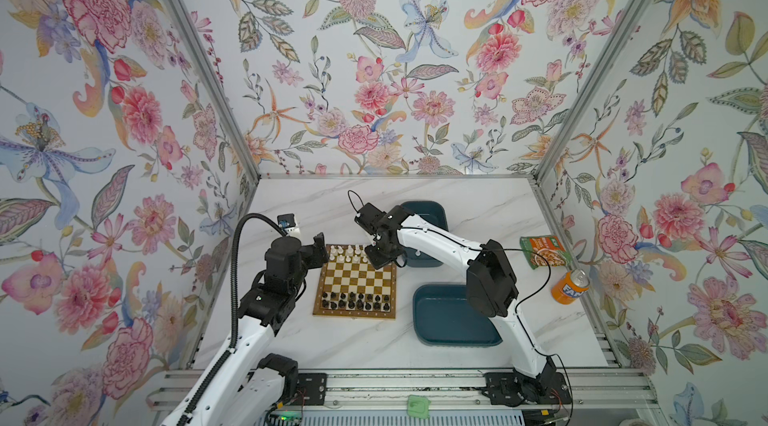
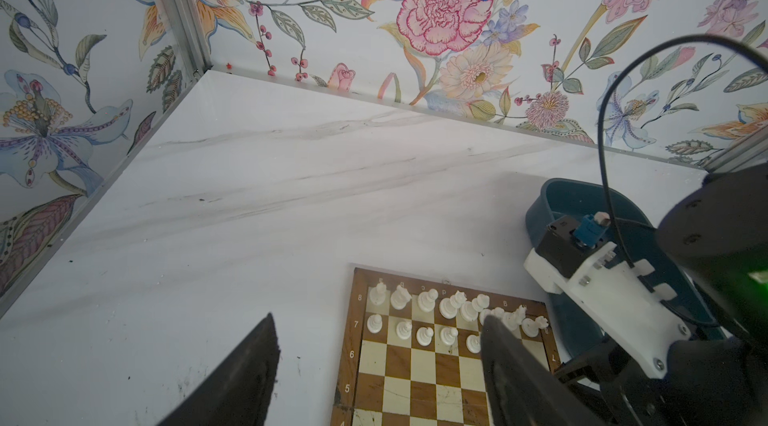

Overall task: Set up the chess pieces on the board
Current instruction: 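Carry the white pawn with the right gripper over the board's white pawn rank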

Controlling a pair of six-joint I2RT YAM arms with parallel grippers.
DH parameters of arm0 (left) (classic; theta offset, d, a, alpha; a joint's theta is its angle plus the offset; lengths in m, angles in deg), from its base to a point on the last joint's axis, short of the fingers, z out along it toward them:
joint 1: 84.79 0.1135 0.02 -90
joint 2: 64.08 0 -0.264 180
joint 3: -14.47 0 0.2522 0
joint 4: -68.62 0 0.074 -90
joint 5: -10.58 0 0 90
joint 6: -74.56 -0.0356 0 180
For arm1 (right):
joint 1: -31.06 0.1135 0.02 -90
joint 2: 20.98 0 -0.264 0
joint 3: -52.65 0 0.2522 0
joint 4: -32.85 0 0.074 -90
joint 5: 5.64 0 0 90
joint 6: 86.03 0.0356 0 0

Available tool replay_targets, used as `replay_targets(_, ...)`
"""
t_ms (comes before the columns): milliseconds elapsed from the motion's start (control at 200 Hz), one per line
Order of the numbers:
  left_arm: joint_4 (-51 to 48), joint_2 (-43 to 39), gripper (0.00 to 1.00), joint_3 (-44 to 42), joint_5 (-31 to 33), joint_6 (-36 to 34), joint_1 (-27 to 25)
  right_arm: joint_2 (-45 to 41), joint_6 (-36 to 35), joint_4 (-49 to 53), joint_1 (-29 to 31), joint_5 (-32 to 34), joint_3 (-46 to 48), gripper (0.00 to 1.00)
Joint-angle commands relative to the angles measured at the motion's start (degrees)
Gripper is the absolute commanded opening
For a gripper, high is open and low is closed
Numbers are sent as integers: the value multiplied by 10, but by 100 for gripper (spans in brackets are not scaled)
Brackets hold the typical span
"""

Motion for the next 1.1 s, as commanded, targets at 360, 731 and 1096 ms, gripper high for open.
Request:
replay_targets(360,20,16,78,15,10,-41,17,51,9,9,-15,-11,-60,10)
replay_targets(731,24,20,78,20,9,-46,25,62,6,17,-21,-3,-64,10)
replay_targets(1096,26,25,78,24,7,-44,28,66,1,18,-29,-1,-63,12)
